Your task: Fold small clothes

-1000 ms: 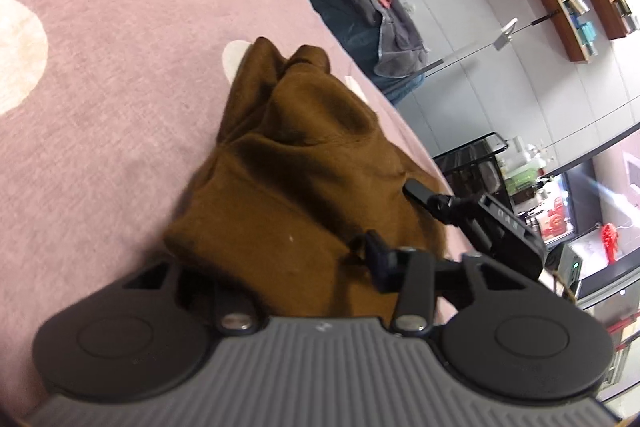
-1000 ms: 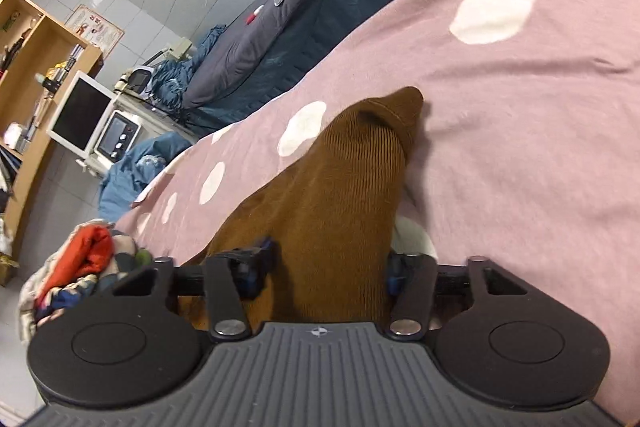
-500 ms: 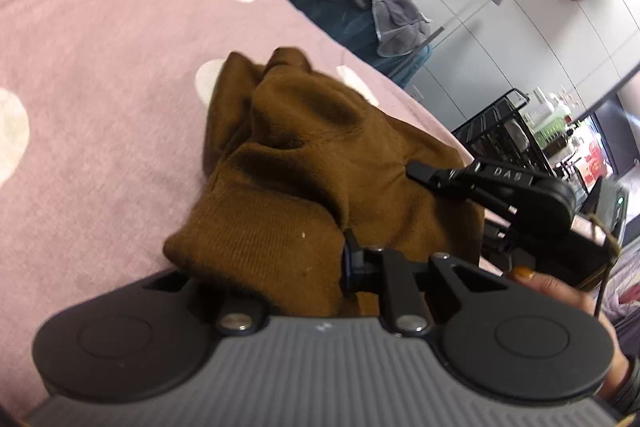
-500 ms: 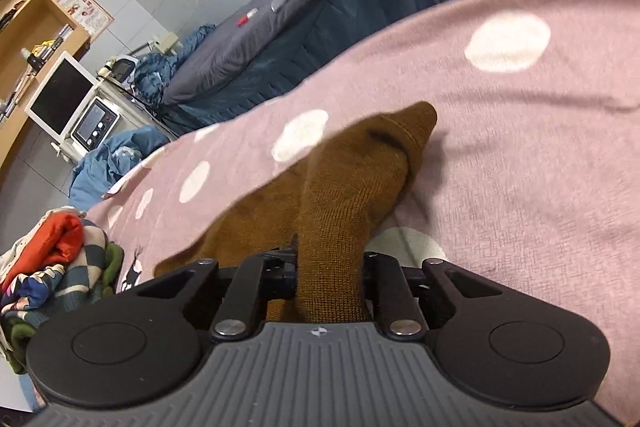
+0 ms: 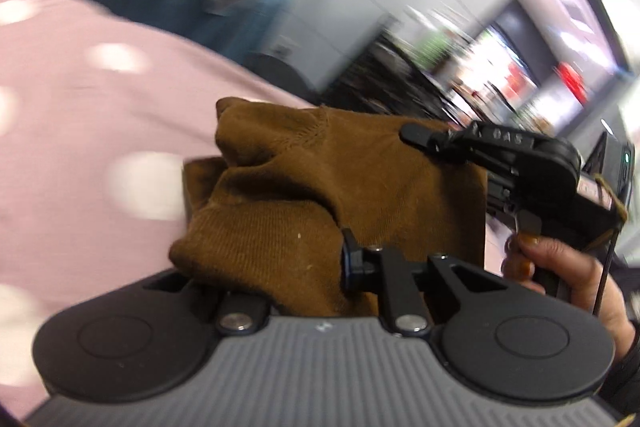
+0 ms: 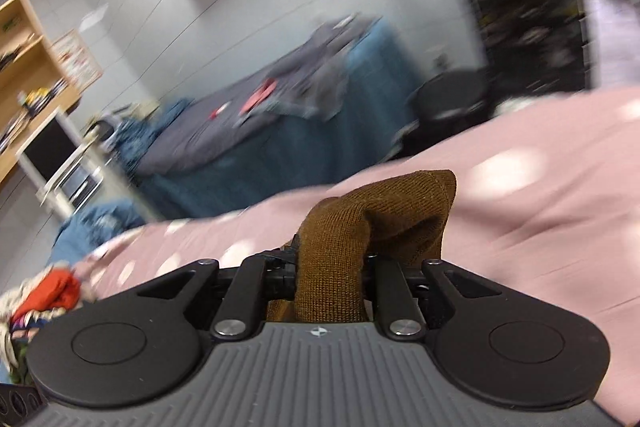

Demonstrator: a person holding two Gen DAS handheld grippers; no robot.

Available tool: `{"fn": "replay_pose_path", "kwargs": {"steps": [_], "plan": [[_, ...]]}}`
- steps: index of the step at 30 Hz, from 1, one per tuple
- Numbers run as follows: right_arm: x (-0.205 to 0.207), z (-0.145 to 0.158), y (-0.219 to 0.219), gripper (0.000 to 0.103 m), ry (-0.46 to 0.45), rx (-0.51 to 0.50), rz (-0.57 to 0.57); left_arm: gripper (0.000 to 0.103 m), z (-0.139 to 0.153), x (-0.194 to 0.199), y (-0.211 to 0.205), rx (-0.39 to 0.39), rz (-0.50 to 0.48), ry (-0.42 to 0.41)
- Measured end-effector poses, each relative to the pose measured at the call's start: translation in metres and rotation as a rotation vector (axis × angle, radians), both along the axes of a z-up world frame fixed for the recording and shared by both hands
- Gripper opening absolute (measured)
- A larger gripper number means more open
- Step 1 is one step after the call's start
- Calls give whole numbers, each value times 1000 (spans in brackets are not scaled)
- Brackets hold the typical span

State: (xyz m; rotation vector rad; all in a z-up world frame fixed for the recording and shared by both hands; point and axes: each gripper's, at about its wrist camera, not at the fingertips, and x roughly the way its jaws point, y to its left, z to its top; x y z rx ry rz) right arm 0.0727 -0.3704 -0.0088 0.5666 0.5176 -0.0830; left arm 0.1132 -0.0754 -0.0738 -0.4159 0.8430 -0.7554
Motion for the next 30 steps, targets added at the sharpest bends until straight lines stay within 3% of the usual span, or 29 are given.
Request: {"fn": "replay_pose_path", "kwargs": {"steps": [6,9,12,17,19,21,24,26,28,30], "plan": [[-90,43,-118,26,22,-89,-172,14,40,-55,-156,36,-244,-47],[-127,31,-166,26,91,-76,-253,14,35,-82,-214,93,-314,-6],[-153,8,-201,27,161,-40,-319,14,20,-112,-246,134,-345,40],[-178,-33,-223,29,130,81,-371,14,7,-145,-252,189,-350,-8],[-176,-42,-224,31,126,84,-378,16,3,-142,-245,193,-346,4],[-174,-47,-223,40,117,67,-388,17,4,-135,-240,208,-337,-8],[-171,-48,-222,57,142,-6,-401,19,9,-131,-227,236,-341,-35],[-176,-44,-220,61,151,-86,-385,29,13,-136,-220,282,-350,-69],[-181,-35,-213,66,158,-218,-383,35,15,-134,-215,325,-357,-122],[-189,-24,-203,71,168,-353,-405,36,21,-140,-204,368,-352,-196]]}}
